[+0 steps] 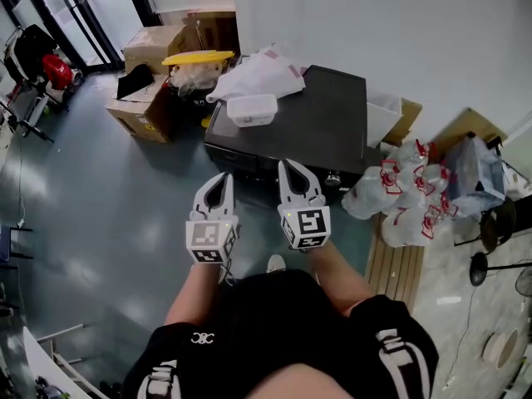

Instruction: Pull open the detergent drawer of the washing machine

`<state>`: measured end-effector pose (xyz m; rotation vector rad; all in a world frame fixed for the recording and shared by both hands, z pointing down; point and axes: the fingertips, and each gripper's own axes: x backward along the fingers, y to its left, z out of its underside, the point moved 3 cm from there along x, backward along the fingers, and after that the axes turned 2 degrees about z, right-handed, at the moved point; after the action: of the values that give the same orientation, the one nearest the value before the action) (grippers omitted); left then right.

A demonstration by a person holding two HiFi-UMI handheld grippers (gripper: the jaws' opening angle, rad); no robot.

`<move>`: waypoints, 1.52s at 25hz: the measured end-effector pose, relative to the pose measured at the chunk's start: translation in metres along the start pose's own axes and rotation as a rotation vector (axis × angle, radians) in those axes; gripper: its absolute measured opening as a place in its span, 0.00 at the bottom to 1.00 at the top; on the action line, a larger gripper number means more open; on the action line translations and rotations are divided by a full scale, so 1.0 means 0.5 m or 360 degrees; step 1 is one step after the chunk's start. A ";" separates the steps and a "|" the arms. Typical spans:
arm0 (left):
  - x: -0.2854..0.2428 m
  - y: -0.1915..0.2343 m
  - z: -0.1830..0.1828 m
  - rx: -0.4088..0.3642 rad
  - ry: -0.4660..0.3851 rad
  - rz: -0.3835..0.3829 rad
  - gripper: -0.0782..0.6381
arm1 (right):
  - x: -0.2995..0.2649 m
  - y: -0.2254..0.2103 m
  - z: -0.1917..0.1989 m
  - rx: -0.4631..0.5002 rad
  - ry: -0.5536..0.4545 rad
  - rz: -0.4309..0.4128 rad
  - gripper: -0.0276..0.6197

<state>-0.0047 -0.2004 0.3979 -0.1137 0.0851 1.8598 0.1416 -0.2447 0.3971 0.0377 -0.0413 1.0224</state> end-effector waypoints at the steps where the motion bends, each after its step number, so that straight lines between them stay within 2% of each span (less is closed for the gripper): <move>1: -0.012 -0.002 -0.007 -0.0014 -0.0009 -0.0001 0.11 | -0.012 -0.009 -0.002 -0.0002 -0.0005 -0.0008 0.05; 4: -0.034 0.001 -0.023 -0.0047 -0.0029 -0.0012 0.11 | -0.038 -0.026 -0.013 -0.0016 -0.0027 -0.0017 0.05; 9: -0.059 0.022 -0.017 -0.0030 -0.0020 -0.0027 0.11 | -0.070 -0.029 -0.010 -0.0011 -0.0026 -0.0049 0.05; 17: -0.078 0.077 -0.033 -0.0062 -0.0094 -0.0060 0.11 | -0.124 -0.022 -0.006 -0.0004 0.0004 -0.0037 0.05; 21: -0.084 0.105 -0.038 -0.0023 -0.0119 -0.0077 0.11 | -0.146 -0.016 -0.010 -0.0006 0.0001 -0.0028 0.05; 24: -0.084 0.127 -0.035 0.0092 -0.0154 -0.0033 0.11 | -0.155 -0.006 0.000 -0.0011 0.0017 -0.0035 0.05; 25: -0.084 0.131 -0.035 0.0133 -0.0183 0.0014 0.16 | -0.157 -0.004 0.003 -0.0019 0.0021 -0.0038 0.05; 27: -0.087 0.139 -0.030 0.0187 -0.0216 0.0111 0.49 | -0.162 0.000 0.007 -0.0040 0.0024 -0.0040 0.05; 32: -0.079 0.180 0.005 0.0374 -0.0216 0.0164 0.50 | -0.164 0.011 0.015 -0.0032 0.0054 -0.0039 0.05; 38: -0.079 0.222 0.066 0.0749 -0.0268 0.0333 0.50 | -0.163 0.016 0.029 -0.0003 0.0112 -0.0050 0.05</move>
<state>-0.1011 -0.2663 0.4354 0.3900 0.4272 1.9991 0.0921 -0.3108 0.4074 0.0007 0.0223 0.9916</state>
